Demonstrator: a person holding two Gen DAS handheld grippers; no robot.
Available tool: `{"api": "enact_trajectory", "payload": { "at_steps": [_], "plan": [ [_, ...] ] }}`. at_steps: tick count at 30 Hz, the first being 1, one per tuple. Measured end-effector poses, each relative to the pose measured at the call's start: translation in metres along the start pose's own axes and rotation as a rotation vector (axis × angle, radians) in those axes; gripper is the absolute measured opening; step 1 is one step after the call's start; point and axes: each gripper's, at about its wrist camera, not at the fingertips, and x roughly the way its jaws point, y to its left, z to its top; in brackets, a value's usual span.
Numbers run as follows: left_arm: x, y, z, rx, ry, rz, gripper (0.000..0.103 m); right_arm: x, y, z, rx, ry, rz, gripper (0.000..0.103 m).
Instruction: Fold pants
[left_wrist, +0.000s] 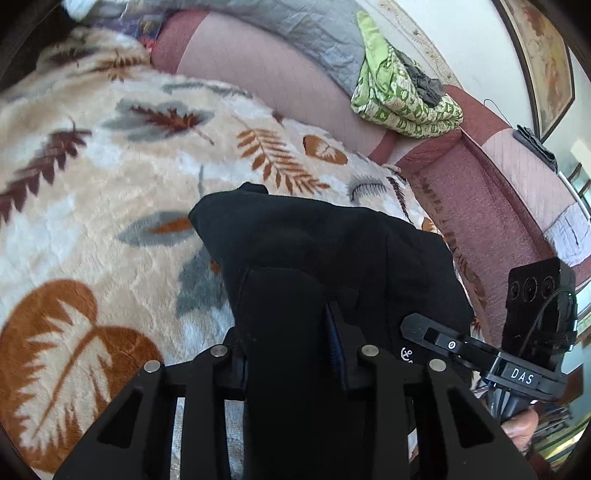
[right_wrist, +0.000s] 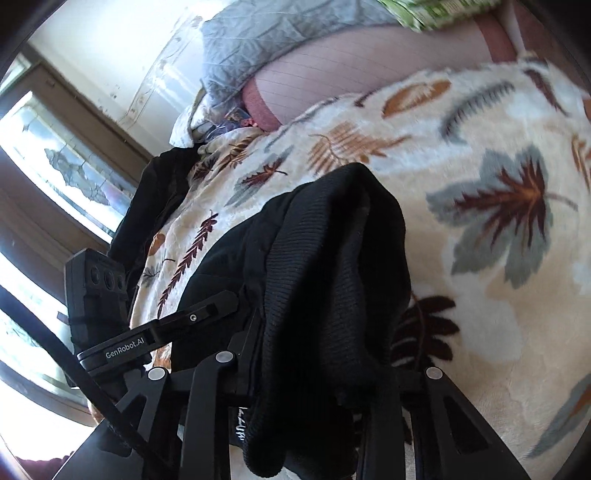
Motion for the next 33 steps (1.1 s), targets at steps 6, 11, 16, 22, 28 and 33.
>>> {"api": "enact_trajectory", "payload": {
  "at_steps": [6,11,16,22,28,33],
  "plan": [
    [-0.015,-0.013,0.034,0.01,-0.068,0.023,0.03,-0.007,0.016,0.022,-0.047,-0.043,-0.007,0.031],
    [0.001,-0.018,0.059,0.045,-0.074,0.075,0.03,-0.01,0.022,0.049,-0.078,-0.09,-0.025,0.031],
    [0.026,-0.015,0.086,0.082,-0.066,0.117,0.03,0.007,0.022,0.076,-0.1,-0.113,-0.06,0.031],
    [0.057,-0.004,0.118,0.085,-0.051,0.153,0.03,0.035,-0.002,0.104,-0.029,-0.133,-0.037,0.03],
    [0.09,0.01,0.143,0.078,-0.029,0.195,0.03,0.066,-0.018,0.136,-0.014,-0.137,-0.055,0.03],
    [0.12,0.031,0.15,0.02,0.011,0.208,0.036,0.093,-0.038,0.152,0.002,-0.122,-0.078,0.03]
  ]
}}
